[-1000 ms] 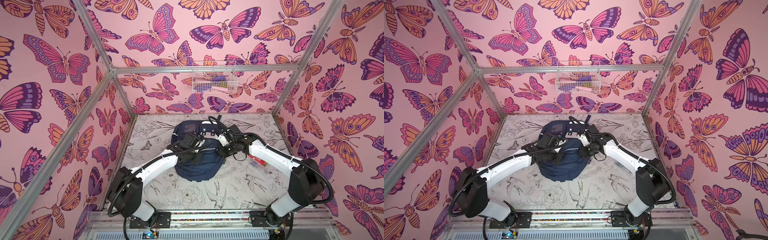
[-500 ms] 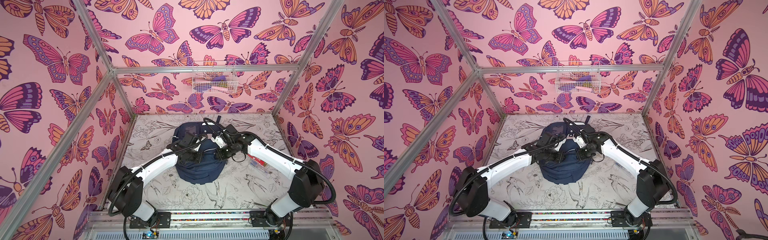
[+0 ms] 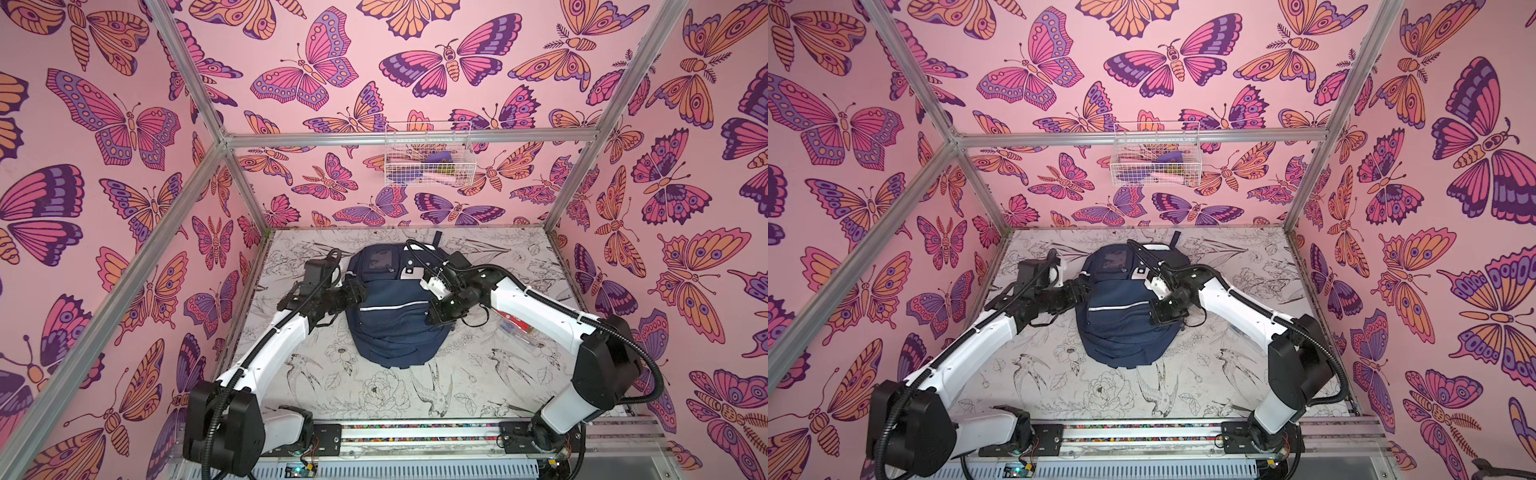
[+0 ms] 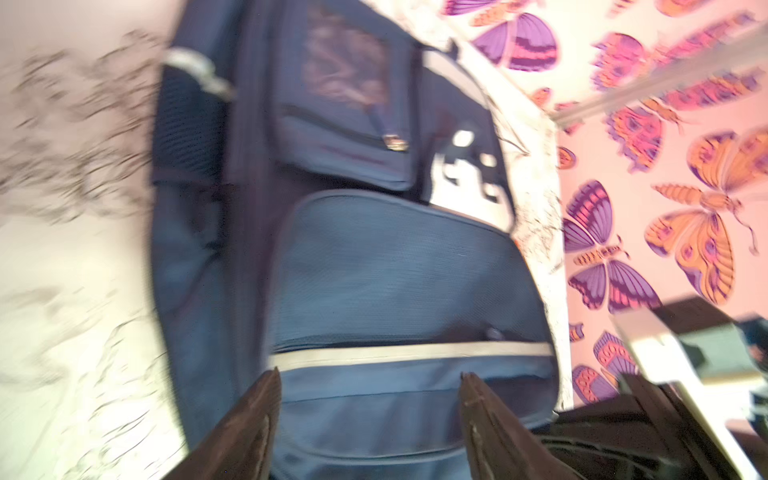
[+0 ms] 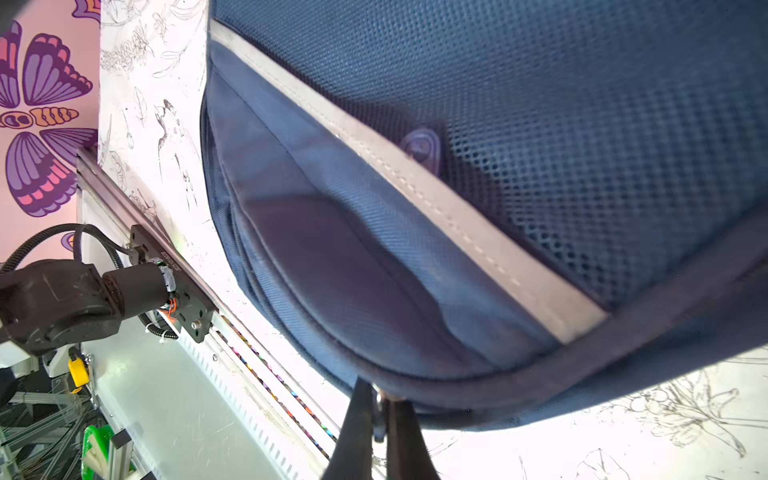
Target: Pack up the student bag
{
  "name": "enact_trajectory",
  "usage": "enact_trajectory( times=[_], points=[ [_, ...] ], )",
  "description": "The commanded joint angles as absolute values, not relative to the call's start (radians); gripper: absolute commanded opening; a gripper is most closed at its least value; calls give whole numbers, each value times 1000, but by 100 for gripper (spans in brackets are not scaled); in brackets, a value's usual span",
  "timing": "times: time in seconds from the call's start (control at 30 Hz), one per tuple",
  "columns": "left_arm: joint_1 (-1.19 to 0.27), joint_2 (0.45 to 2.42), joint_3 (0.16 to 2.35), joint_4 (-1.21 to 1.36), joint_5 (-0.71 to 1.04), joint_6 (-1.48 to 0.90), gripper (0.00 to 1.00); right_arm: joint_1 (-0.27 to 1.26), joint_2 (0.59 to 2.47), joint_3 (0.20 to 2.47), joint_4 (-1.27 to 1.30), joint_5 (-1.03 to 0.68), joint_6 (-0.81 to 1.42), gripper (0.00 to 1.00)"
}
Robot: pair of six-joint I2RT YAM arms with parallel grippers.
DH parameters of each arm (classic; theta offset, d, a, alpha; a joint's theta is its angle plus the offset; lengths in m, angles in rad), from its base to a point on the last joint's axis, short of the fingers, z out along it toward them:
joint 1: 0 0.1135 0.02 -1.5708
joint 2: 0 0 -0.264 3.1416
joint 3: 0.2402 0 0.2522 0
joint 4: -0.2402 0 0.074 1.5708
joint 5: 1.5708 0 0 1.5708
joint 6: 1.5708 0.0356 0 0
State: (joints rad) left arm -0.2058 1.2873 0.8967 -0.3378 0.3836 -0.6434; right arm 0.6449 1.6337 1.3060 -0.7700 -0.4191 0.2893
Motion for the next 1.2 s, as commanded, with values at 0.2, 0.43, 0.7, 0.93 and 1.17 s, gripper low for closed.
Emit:
enact_trajectory(
  times=[0.2,0.43,0.7,0.93,1.17],
  points=[
    [-153,1422,846,-281,551,-796,66,644,1638,1306,-772,-479,279,0],
    [-142,1550,909,-245,577,-805,54,646,1623,1312,-787,-493,276,0],
    [-142,1574,868,-20,690,-955,29,668,1620,1312,-785,-497,289,0],
    [-147,1502,818,177,710,-1153,0,708,1667,1351,-738,-531,317,0],
    [-177,1448,768,288,710,-1158,0,773,1816,1533,-720,-575,335,0]
  ],
)
